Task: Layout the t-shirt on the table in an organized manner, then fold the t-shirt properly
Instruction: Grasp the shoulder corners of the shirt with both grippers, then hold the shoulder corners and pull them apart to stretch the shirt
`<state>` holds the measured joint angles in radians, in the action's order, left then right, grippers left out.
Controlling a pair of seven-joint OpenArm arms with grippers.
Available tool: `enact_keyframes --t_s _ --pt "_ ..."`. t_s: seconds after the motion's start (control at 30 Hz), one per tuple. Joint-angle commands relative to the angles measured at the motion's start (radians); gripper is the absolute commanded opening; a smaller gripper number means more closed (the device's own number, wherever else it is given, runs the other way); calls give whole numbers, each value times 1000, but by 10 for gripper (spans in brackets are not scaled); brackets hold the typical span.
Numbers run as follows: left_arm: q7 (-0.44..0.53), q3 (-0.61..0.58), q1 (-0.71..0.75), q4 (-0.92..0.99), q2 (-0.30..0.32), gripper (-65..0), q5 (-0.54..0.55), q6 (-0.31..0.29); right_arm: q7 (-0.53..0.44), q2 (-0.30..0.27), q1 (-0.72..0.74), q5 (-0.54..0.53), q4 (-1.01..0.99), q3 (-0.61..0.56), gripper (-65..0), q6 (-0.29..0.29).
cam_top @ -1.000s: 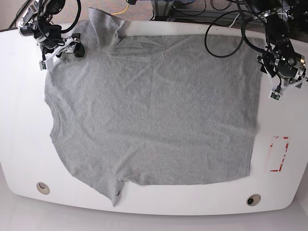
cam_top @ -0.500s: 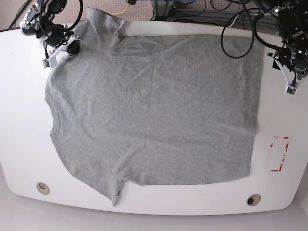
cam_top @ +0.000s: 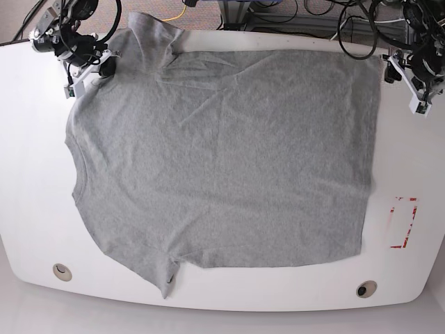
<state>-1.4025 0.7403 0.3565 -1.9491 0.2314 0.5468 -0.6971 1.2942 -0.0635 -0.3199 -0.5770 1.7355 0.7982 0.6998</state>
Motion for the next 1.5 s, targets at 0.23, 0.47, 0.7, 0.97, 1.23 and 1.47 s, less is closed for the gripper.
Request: enact_keyframes --t_s 0.23,0.47,0.7,0.97,1.23,1.47 --pt "25 5 71 -11 69 -262 169 -1 26 -8 -9 24 11 2 -644 -2" --pt "35 8 89 3 81 -262 164 -1 26 -9 -9 24 11 2 -644 -2" --pt "170 -12 138 7 79 -262 118 -1 26 -9 -11 24 11 2 -644 -2" --pt "299 -112 157 9 75 -265 -14 -1 26 -9 -9 24 11 2 -644 -2" --pt "308 -124 160 9 49 -265 -23 -1 26 -8 -9 24 11 2 -644 -2" --pt "308 -109 171 12 38 -265 -77 -1 26 -8 -9 24 11 2 -644 -2"
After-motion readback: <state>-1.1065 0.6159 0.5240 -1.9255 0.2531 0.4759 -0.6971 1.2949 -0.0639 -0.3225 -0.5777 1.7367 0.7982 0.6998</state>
